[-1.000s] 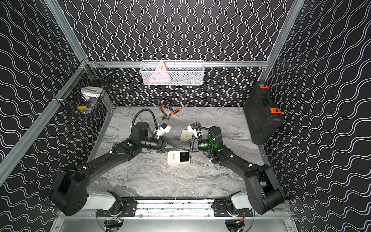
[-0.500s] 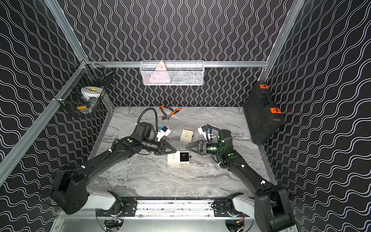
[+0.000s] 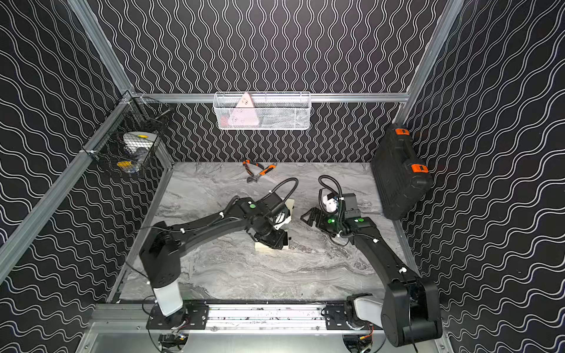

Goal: Place the earrings into the drawer-style jewelry box
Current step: Insert the earring into the inner lining.

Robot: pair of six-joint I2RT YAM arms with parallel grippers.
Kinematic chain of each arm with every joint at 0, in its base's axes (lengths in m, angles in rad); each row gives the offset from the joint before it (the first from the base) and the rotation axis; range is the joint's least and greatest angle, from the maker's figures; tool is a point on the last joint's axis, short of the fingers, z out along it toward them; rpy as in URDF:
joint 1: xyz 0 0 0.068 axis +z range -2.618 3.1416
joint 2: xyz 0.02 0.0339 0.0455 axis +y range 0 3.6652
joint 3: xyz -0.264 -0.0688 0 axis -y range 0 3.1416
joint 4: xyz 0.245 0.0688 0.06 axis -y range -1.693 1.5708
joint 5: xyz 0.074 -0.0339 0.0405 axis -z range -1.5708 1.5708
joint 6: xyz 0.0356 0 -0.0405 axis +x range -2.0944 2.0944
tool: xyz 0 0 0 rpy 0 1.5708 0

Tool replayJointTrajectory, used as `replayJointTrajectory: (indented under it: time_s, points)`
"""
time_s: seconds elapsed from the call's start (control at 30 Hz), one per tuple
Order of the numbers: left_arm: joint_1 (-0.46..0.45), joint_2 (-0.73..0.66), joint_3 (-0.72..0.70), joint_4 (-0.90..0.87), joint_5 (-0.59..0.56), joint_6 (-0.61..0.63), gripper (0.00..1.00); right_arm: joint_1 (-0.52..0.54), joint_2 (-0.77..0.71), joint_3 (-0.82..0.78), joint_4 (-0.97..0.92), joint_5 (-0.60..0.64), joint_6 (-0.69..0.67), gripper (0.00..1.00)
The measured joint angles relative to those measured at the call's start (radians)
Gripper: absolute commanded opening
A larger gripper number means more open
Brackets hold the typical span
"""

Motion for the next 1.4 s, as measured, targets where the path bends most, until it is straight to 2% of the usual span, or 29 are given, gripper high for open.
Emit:
replayJointTrajectory:
  time_s: [0.3,0.6,0.77,0.97,1.4]
  points:
    - [-0.04,0.166,0.161,-0.115,-0.161,0.013,0.0,-0.045,0.016,0.001,-0.043,0.097,-0.012,1.0]
    - [-0.04,0.242,0.225,-0.137,-0.211,0.013,0.0,-0.103,0.028,0.001,-0.07,0.236,0.049,1.0]
    - [-0.03,0.25,0.227,-0.134,-0.217,0.012,0.0,-0.148,0.049,0.0,-0.07,0.229,0.084,1.0]
    - [-0.002,0.266,0.238,-0.116,-0.239,0.009,0.0,-0.164,0.06,-0.002,-0.069,0.184,0.092,1.0]
    - [-0.005,0.307,0.264,-0.114,-0.265,0.01,0.0,-0.175,0.066,-0.01,-0.055,0.128,0.093,1.0]
